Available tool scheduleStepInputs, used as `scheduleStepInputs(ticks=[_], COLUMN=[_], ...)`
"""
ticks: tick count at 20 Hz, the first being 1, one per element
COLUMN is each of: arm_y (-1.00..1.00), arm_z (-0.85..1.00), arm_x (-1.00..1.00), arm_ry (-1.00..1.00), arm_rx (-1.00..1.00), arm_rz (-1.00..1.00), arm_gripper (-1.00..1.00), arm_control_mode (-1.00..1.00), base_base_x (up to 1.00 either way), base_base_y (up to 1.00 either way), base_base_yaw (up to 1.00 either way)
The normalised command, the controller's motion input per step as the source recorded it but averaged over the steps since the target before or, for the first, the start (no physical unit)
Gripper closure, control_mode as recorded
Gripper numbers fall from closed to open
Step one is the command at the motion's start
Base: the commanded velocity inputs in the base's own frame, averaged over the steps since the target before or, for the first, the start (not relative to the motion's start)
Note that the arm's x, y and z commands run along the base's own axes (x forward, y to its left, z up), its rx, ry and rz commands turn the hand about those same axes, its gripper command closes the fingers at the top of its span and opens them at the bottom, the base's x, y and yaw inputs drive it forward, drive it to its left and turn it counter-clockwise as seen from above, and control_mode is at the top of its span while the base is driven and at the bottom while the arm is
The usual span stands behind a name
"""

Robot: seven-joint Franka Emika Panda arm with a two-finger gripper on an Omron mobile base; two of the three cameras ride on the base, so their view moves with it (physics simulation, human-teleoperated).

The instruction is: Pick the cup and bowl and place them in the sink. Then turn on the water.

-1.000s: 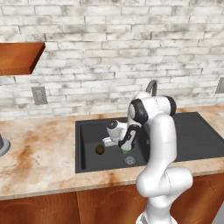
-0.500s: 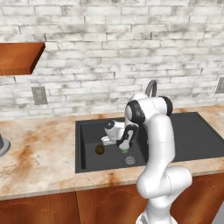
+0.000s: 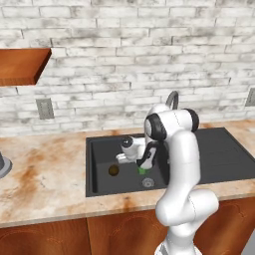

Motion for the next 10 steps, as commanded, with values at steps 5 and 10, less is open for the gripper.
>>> scheduleStepInputs(ticks=[5,10], arm_y=[-0.01,-0.01], arm_z=[0.76,0.95], arm_x=[0.1,0.0], arm_ry=[0.0,0.04], arm_rx=[0.11,0.09], arm_rz=[0.0,0.0], arm_gripper=[-1.0,-1.0], arm_control_mode=[-1.0,-1.0], base_base_x=[0.0,0.0], base_base_y=[0.0,0.0], base_base_yaw=[0.0,0.0])
